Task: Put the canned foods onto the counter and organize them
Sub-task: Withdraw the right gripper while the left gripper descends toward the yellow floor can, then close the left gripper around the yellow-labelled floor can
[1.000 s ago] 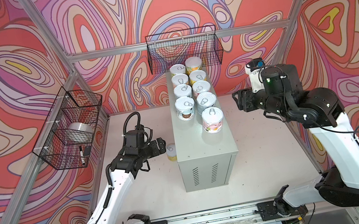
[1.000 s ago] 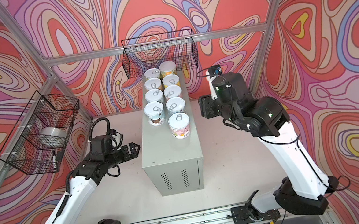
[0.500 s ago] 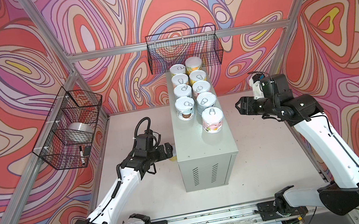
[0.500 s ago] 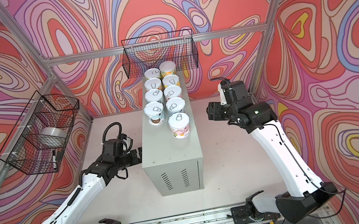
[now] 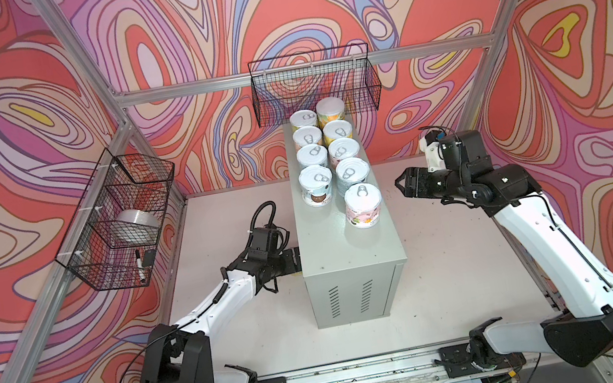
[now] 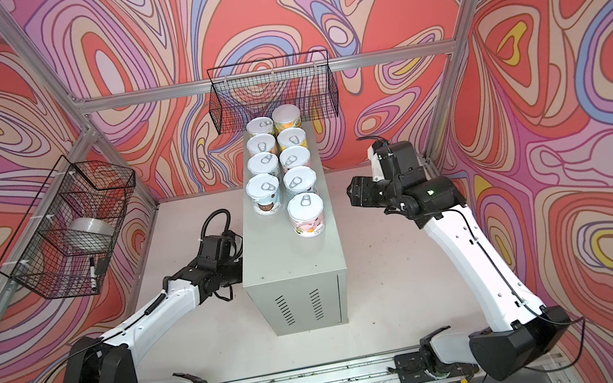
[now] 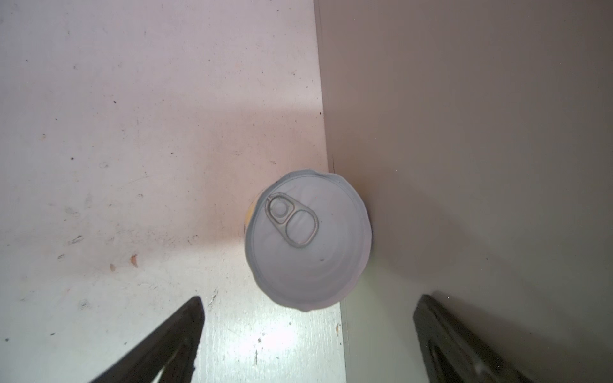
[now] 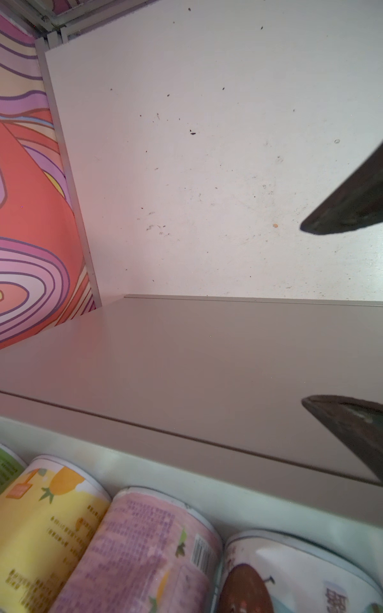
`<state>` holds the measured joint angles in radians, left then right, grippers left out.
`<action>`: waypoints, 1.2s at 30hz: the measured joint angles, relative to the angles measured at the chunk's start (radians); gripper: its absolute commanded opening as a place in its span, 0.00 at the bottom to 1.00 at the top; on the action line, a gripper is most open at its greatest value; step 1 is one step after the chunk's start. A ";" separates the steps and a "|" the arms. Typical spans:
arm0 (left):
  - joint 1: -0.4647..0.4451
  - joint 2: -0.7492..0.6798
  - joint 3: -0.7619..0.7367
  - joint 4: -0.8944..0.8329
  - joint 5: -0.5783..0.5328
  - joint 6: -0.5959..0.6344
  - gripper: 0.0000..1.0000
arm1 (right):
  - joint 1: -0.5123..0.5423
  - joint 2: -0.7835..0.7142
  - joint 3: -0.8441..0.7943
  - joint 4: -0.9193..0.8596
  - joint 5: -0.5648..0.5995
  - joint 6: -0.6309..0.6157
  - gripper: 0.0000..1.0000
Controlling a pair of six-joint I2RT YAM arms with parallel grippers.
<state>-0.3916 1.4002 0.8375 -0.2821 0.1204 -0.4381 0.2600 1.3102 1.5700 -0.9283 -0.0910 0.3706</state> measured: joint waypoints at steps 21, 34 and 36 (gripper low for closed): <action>-0.019 0.233 0.072 0.052 -0.156 0.000 0.93 | -0.004 0.017 -0.061 0.043 -0.001 0.016 0.78; -0.015 0.345 0.157 0.055 -0.208 -0.001 0.88 | -0.006 0.016 -0.122 0.077 -0.009 0.016 0.78; -0.015 0.353 0.161 0.055 -0.208 -0.001 0.84 | -0.006 0.016 -0.132 0.082 -0.012 0.017 0.78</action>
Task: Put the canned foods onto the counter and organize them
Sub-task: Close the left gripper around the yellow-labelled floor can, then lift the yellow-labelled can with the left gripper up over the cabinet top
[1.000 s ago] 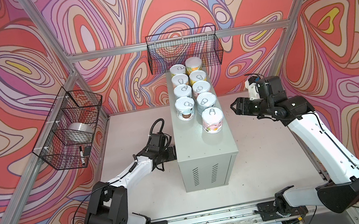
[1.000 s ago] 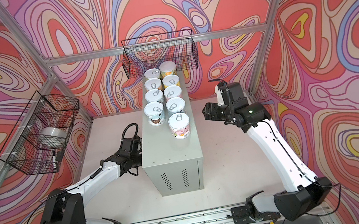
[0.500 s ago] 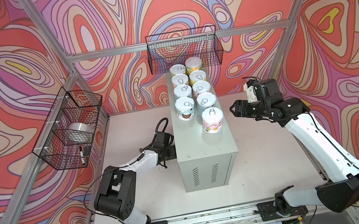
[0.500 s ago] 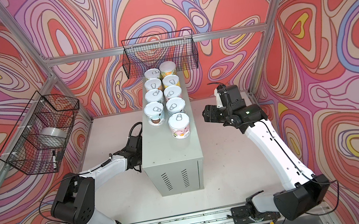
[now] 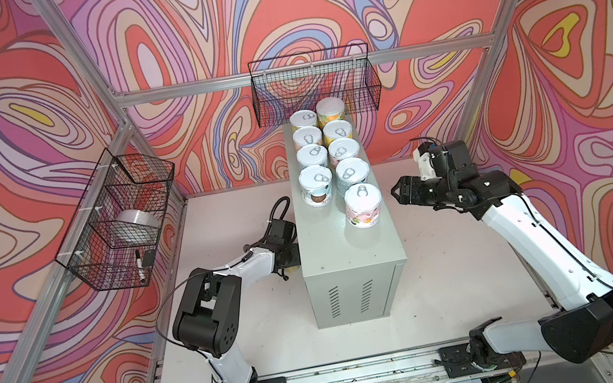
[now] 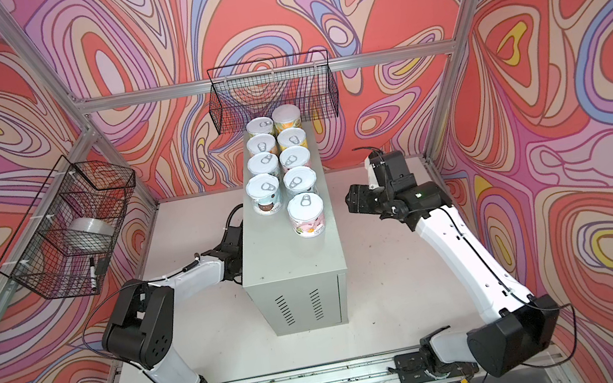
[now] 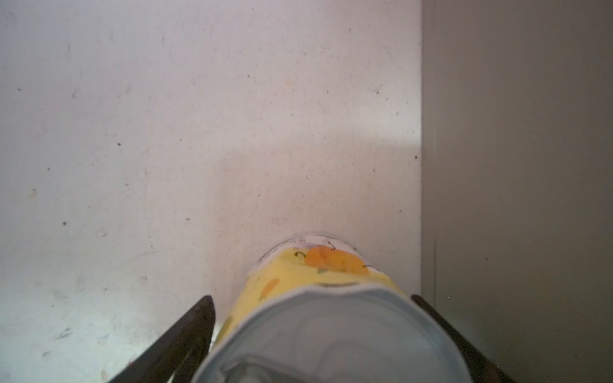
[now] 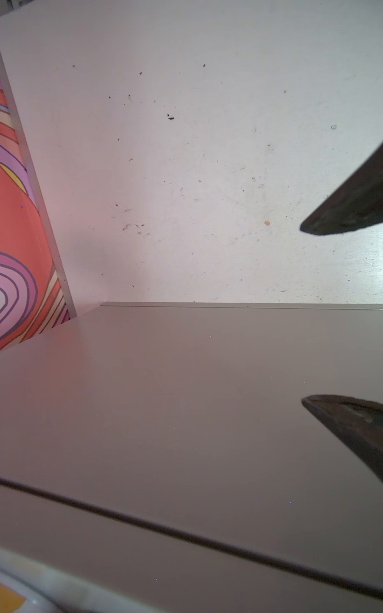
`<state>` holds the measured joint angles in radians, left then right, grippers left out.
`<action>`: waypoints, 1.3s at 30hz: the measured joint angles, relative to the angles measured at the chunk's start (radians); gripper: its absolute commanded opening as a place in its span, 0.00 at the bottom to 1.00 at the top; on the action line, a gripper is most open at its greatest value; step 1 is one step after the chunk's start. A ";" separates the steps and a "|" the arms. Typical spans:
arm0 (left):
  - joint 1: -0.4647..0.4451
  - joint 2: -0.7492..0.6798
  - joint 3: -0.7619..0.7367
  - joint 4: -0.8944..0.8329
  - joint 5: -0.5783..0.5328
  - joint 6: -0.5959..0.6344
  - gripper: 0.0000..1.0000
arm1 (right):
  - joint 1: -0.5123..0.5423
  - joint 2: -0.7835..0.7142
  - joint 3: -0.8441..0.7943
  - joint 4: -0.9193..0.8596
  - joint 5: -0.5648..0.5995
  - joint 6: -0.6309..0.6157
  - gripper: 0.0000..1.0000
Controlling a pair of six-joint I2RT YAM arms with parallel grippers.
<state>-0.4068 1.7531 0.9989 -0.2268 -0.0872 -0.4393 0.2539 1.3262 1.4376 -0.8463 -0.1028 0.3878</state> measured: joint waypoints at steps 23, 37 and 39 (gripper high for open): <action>-0.006 -0.066 0.067 -0.260 -0.032 0.027 0.00 | -0.011 -0.017 -0.114 0.071 -0.014 0.006 0.78; -0.006 -0.480 0.318 -0.785 -0.032 0.097 0.00 | -0.098 -0.036 -0.150 0.098 -0.045 0.005 0.80; -0.006 -0.512 0.385 -0.874 -0.026 0.111 0.00 | -0.102 -0.036 -0.150 0.100 -0.048 0.007 0.80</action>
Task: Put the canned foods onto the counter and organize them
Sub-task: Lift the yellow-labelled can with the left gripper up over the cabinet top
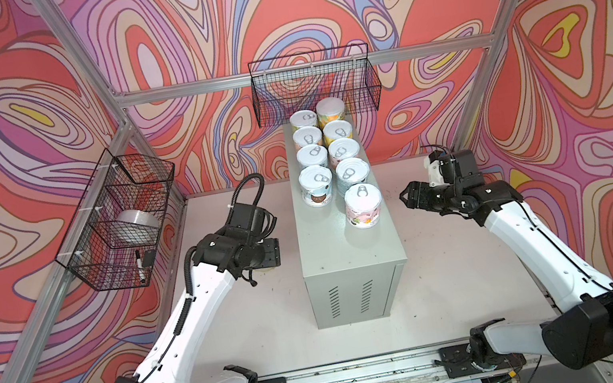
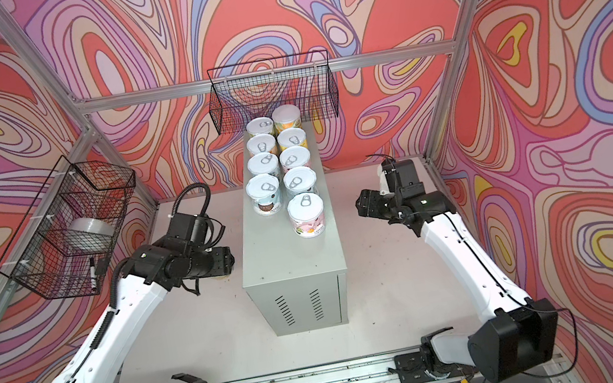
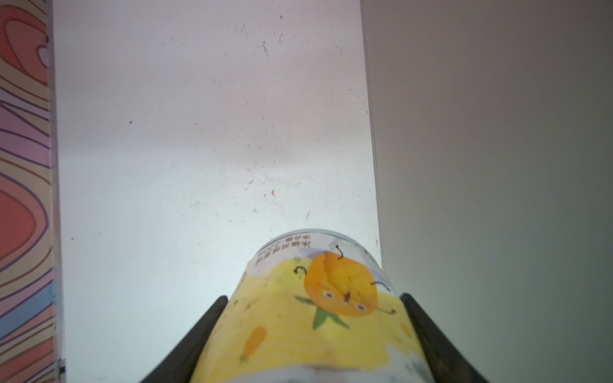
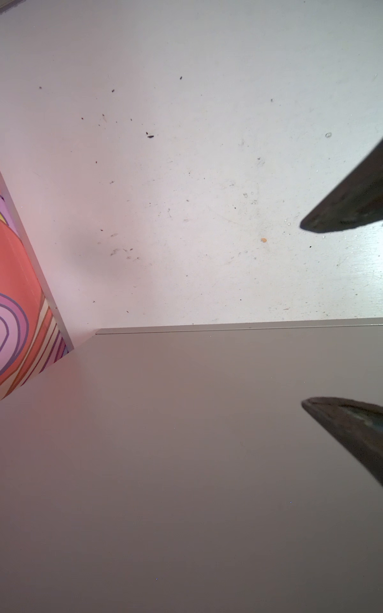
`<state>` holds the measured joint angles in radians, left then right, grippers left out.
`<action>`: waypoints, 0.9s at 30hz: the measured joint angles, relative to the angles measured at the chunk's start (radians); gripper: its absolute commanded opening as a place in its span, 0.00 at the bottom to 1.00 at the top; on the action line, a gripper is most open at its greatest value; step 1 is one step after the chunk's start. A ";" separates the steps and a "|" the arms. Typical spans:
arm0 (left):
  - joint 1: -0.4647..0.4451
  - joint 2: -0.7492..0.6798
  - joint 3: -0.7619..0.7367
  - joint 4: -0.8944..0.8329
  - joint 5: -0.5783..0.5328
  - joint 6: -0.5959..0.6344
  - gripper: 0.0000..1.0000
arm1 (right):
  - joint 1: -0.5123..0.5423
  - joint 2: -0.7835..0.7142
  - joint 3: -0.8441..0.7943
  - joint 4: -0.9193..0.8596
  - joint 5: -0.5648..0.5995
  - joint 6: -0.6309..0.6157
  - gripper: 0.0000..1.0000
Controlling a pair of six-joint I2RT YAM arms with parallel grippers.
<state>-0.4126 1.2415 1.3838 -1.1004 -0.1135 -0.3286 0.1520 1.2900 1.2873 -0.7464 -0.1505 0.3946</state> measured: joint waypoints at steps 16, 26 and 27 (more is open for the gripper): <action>-0.076 0.098 0.695 -0.444 0.026 0.093 0.00 | -0.002 -0.050 -0.052 0.047 -0.005 0.034 0.80; -0.254 0.243 0.929 -0.497 -0.062 0.093 0.00 | -0.002 -0.050 -0.051 0.059 -0.014 0.042 0.80; -0.270 0.256 0.941 -0.497 -0.070 0.093 0.00 | -0.002 -0.050 -0.050 0.059 -0.016 0.042 0.80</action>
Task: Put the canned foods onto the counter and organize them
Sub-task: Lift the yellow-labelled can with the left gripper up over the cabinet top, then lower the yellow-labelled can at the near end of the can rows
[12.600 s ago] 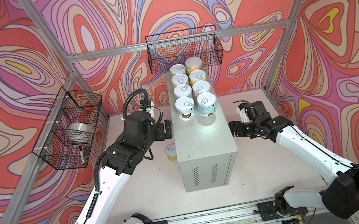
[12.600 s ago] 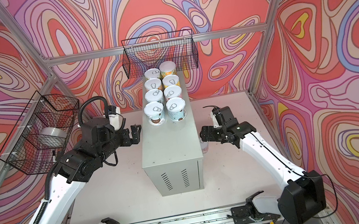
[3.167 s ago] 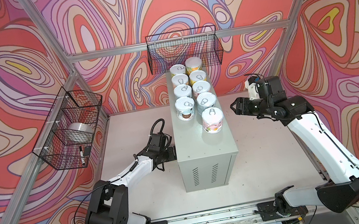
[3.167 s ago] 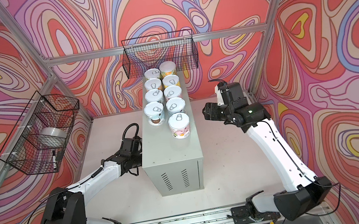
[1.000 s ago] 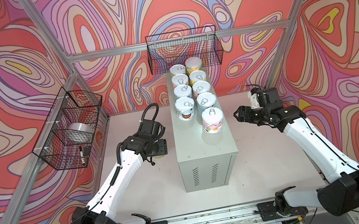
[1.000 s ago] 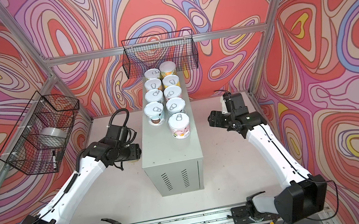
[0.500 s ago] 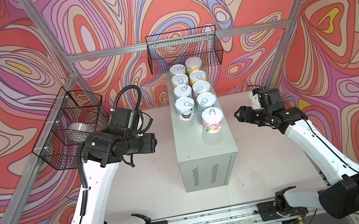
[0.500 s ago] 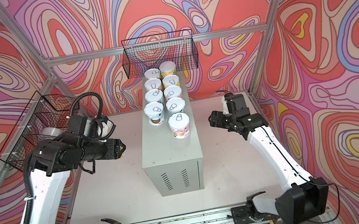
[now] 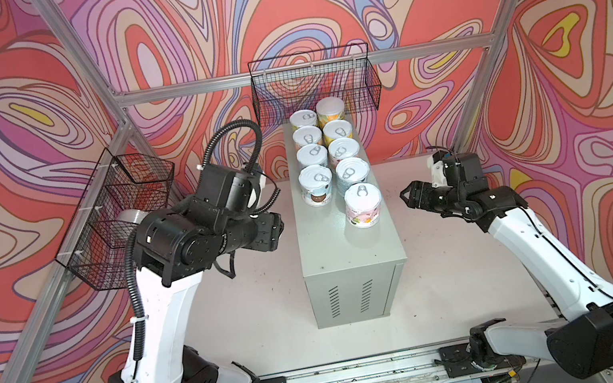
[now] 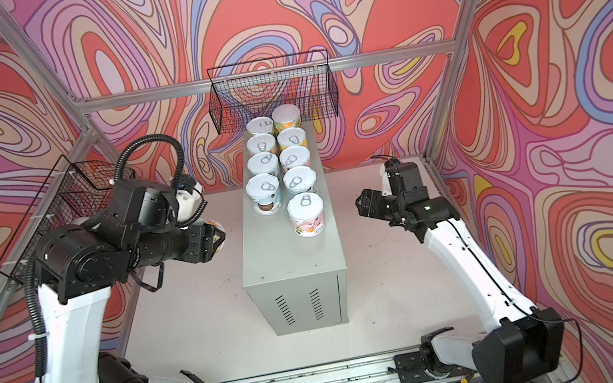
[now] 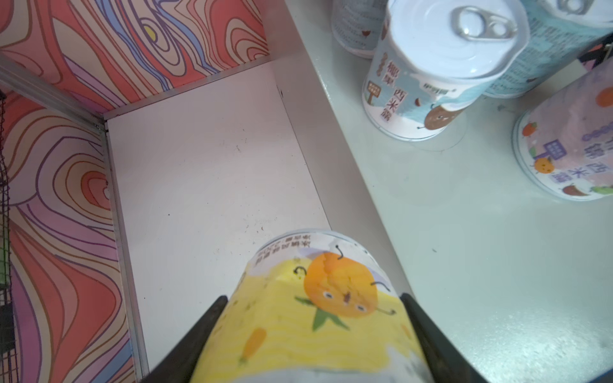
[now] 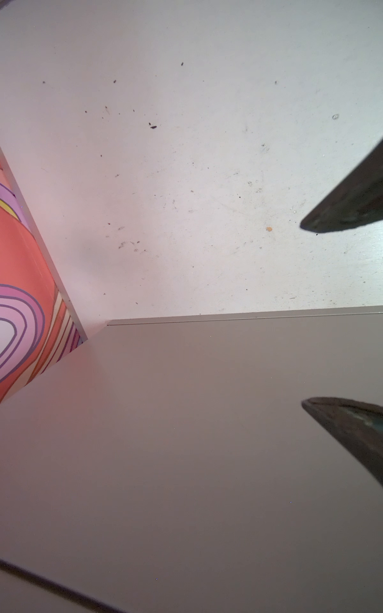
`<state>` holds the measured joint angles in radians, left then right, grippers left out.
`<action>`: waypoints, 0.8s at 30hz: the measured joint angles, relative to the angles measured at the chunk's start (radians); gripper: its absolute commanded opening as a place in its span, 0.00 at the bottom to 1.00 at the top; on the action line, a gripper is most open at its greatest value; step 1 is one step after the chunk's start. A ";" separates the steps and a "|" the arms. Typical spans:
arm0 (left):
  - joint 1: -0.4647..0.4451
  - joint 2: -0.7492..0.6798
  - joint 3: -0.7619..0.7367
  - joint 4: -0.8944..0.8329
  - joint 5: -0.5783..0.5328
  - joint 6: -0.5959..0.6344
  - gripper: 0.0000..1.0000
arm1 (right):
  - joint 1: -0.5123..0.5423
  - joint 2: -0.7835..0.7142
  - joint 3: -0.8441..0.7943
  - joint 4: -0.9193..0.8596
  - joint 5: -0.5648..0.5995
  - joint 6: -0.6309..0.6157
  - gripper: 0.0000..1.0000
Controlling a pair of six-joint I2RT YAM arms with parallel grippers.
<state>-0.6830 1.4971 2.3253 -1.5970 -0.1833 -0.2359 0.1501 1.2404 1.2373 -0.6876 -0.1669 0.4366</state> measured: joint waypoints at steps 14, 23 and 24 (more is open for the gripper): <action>-0.150 0.117 0.130 0.000 -0.016 0.000 0.00 | 0.000 -0.008 -0.004 0.006 -0.040 0.011 0.80; -0.207 0.201 0.185 0.000 0.029 0.001 0.00 | 0.000 -0.010 -0.016 0.016 -0.062 0.018 0.81; -0.207 0.212 0.188 0.000 0.030 0.000 0.00 | 0.000 -0.010 -0.016 0.018 -0.064 0.018 0.81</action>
<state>-0.8898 1.7092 2.5134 -1.5970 -0.1535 -0.2356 0.1497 1.2304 1.2209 -0.6693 -0.2310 0.4549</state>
